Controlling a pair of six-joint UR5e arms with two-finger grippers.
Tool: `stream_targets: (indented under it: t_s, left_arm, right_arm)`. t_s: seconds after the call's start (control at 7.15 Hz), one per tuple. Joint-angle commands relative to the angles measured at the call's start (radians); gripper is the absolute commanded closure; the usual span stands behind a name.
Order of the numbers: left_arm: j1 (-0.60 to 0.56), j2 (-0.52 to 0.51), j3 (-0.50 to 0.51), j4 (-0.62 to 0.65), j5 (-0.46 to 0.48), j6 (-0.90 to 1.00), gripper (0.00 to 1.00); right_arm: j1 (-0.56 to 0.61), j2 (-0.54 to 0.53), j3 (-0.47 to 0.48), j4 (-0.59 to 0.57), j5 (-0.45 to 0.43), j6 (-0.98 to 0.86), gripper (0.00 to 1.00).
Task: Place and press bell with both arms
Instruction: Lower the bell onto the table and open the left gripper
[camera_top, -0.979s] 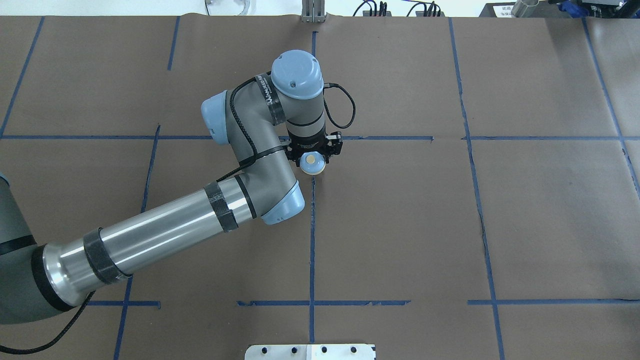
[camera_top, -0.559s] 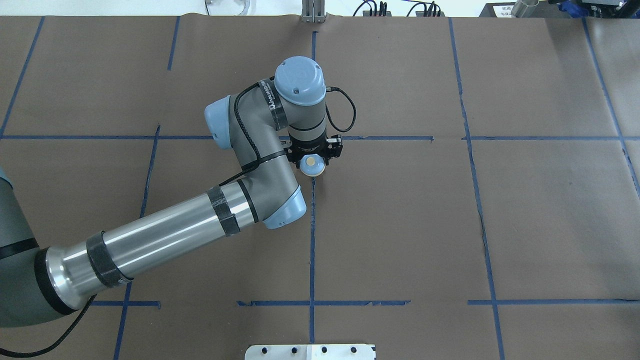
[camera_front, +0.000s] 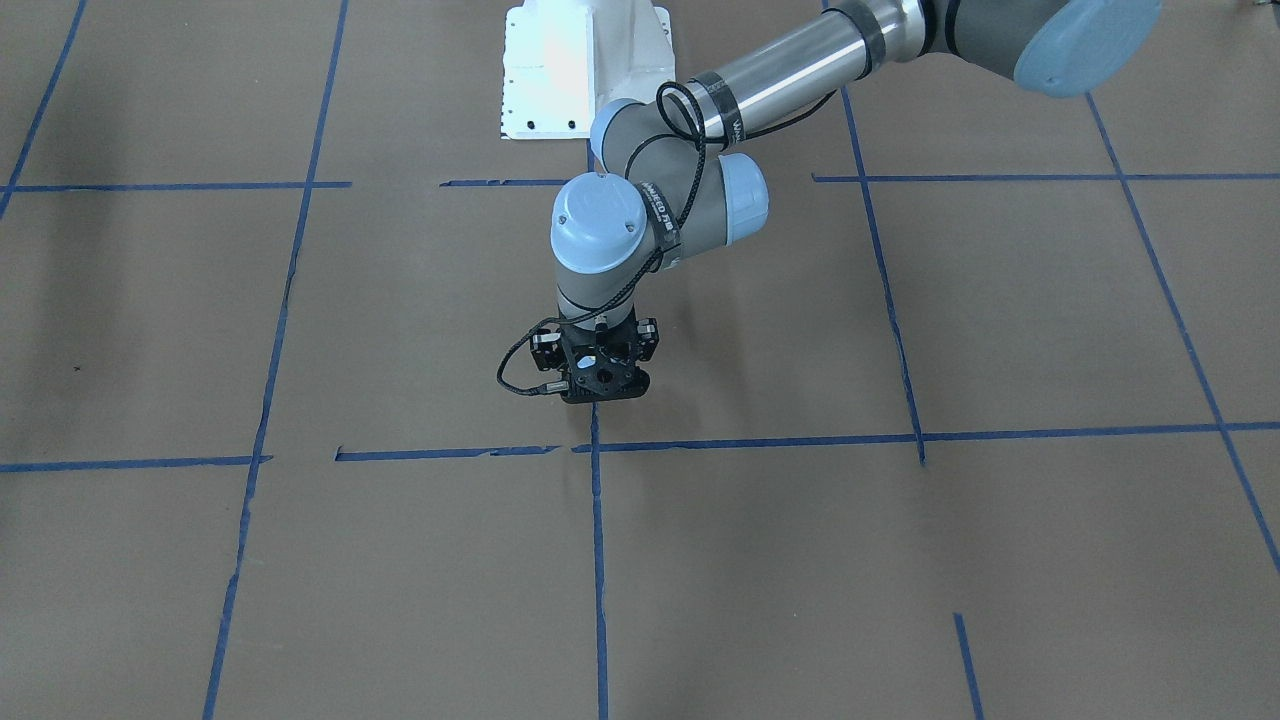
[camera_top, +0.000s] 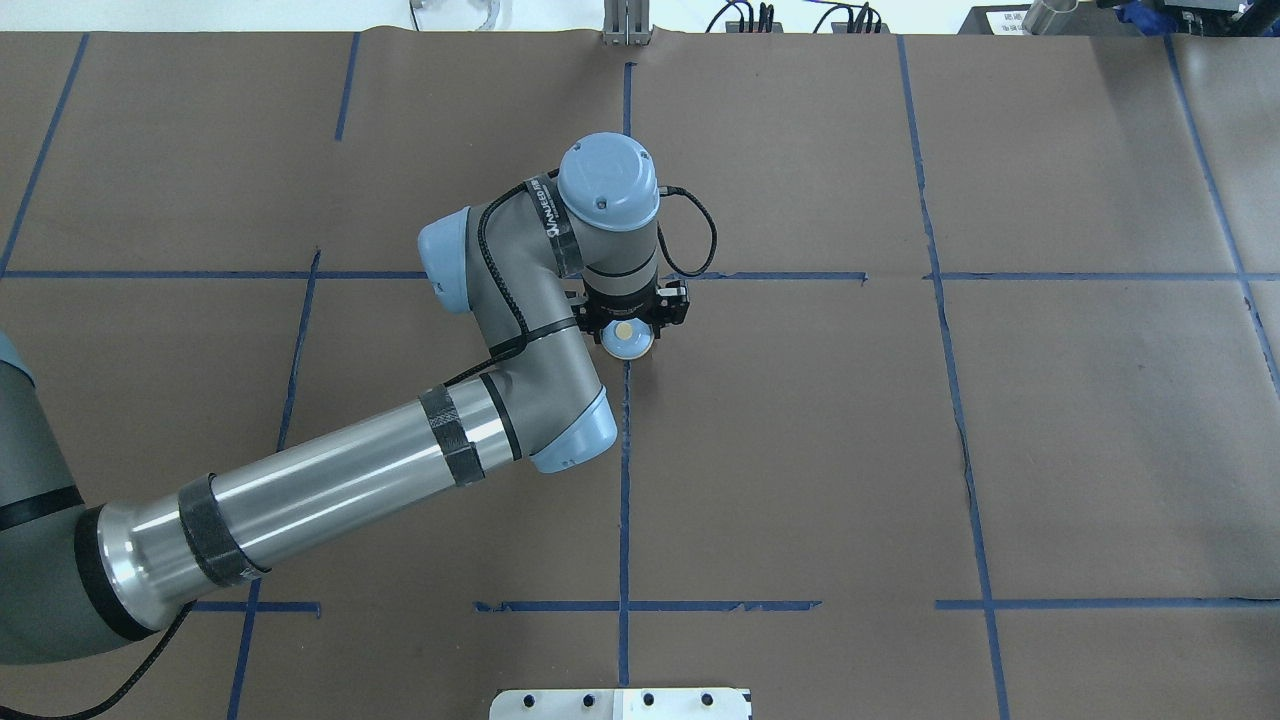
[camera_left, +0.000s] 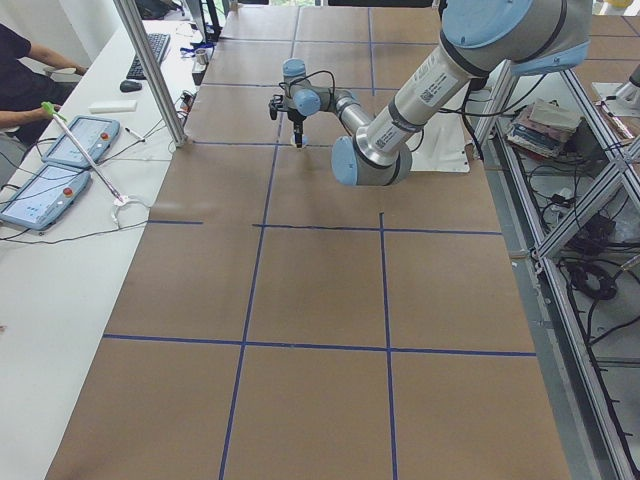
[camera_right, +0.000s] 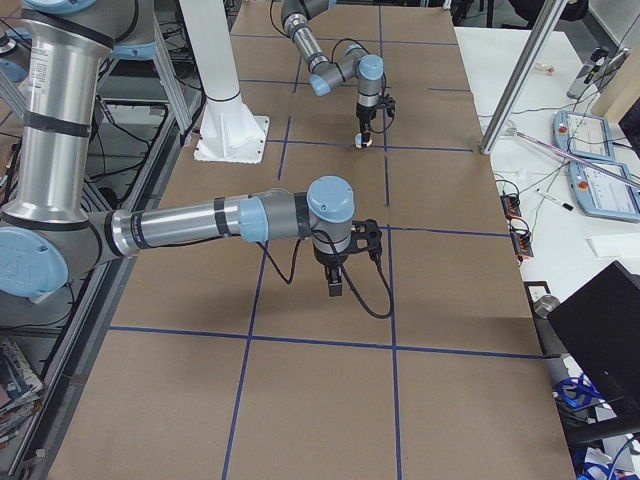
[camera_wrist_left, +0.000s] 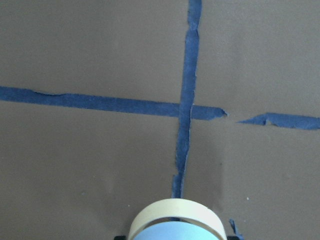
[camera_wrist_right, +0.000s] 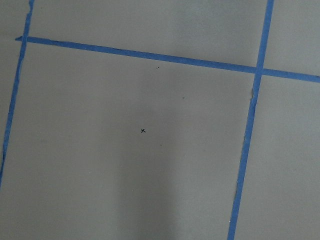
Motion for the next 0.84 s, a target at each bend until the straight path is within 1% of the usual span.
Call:
stream_targets:
  t_s: [0.0,0.14,0.28,0.42,0.56,0.7]
  left_arm:
    - [0.001,-0.001,-0.002,0.000,0.000,0.000,0.18]
    - [-0.003,0.001,-0.006,-0.015,0.000,0.000,0.11]
    - [-0.015,-0.001,-0.012,-0.082,-0.003,-0.012,0.09]
    - [-0.033,-0.001,-0.038,-0.091,-0.004,-0.012,0.08]
    - [-0.073,0.001,-0.098,-0.080,-0.015,-0.026,0.06]
    - [-0.110,0.013,-0.157,-0.080,-0.051,-0.050,0.04]
  right_arm:
    - [0.000,0.000,0.000,0.000,0.000,0.000,0.00]
    - [-0.002,0.002,0.001,0.000,0.001,0.000,0.00]
    - [-0.014,0.005,0.006,0.002,0.034,0.000,0.00]
    - [-0.049,0.056,0.008,0.002,0.063,0.085,0.00]
    - [-0.131,0.128,0.014,0.003,0.062,0.292,0.00]
    - [-0.208,0.223,0.015,0.003,0.062,0.460,0.00]
